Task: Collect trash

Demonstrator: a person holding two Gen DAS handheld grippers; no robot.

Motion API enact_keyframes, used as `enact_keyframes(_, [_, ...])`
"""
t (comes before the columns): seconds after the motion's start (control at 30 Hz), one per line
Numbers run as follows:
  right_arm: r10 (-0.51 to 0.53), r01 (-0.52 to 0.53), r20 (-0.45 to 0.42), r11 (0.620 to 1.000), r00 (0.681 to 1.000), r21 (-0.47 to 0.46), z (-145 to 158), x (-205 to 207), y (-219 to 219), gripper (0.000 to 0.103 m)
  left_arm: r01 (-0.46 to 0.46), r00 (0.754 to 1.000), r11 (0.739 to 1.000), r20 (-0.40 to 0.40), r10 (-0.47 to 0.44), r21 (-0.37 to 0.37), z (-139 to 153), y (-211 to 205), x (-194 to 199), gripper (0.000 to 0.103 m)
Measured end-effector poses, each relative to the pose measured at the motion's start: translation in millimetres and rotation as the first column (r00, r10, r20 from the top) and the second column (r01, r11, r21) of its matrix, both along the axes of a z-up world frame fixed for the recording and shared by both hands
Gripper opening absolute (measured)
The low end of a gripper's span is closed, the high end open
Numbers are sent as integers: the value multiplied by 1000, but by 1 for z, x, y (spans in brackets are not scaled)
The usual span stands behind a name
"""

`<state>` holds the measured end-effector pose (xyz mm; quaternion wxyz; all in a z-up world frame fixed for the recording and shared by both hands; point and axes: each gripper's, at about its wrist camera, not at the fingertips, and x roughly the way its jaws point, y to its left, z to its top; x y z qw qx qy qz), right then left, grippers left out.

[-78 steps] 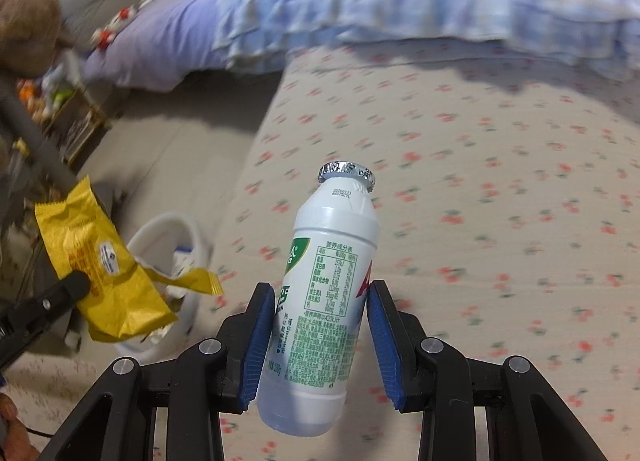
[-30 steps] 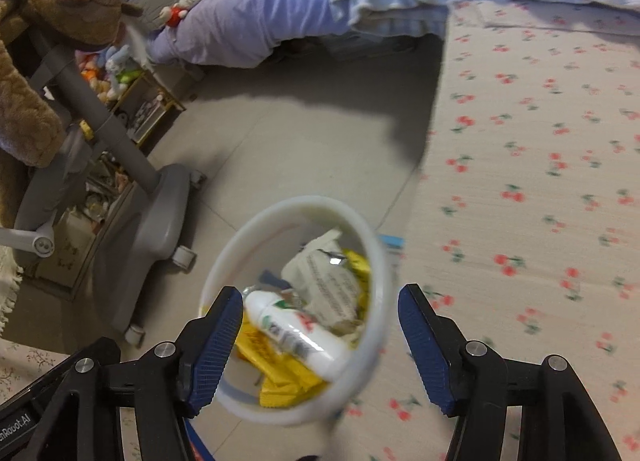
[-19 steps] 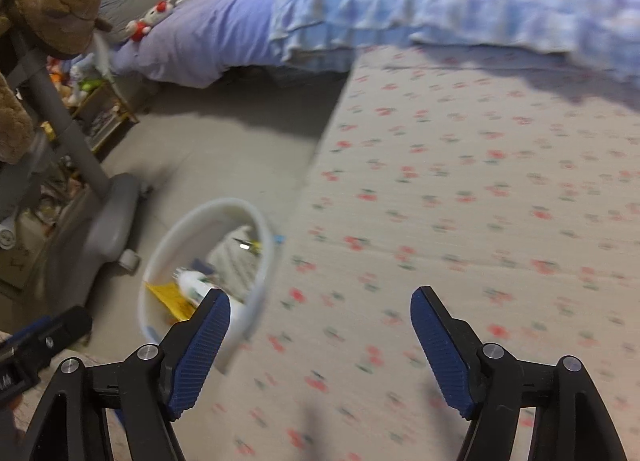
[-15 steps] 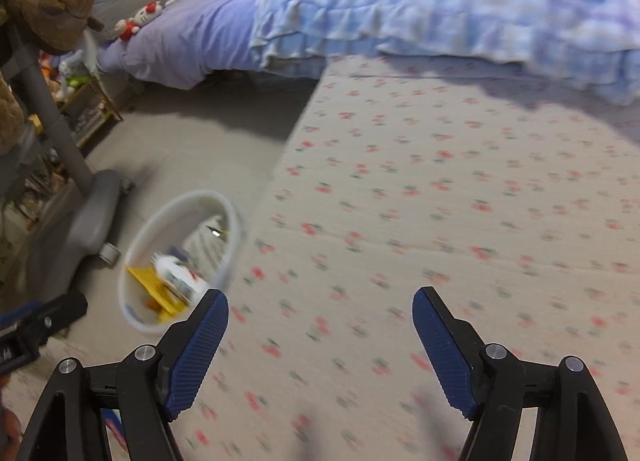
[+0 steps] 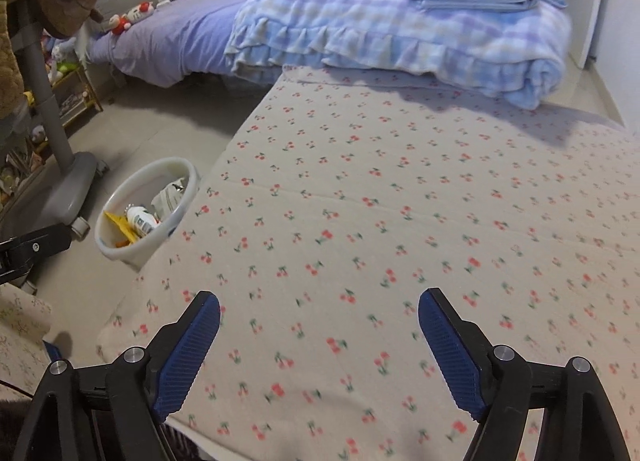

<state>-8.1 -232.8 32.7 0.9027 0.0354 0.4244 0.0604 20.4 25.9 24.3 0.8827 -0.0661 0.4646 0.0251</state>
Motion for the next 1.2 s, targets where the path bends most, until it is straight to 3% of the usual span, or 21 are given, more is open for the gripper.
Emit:
enact_keyframes(0.2, [-73,74,59,997,996,-20,3,-29,-18,86,27,999,999,22,-28,34,-2,-17,-25,96])
enact_keyframes(0.43, [-104,112,137,992,985,-52,12,-36,-28,86,56,995,995,77,-62,78,1,-39,-48,96])
enact_keyframes(0.87, [-100,102,105,995,989,-15,5,-32,-29,87,64,992,995,101,-73,82,0,-53,-56,96])
enact_keyframes(1.2, [-93,97,109,995,990,-26,2,-34,-25,87,44,993,998,103,-49,42,2,-43,-55,96])
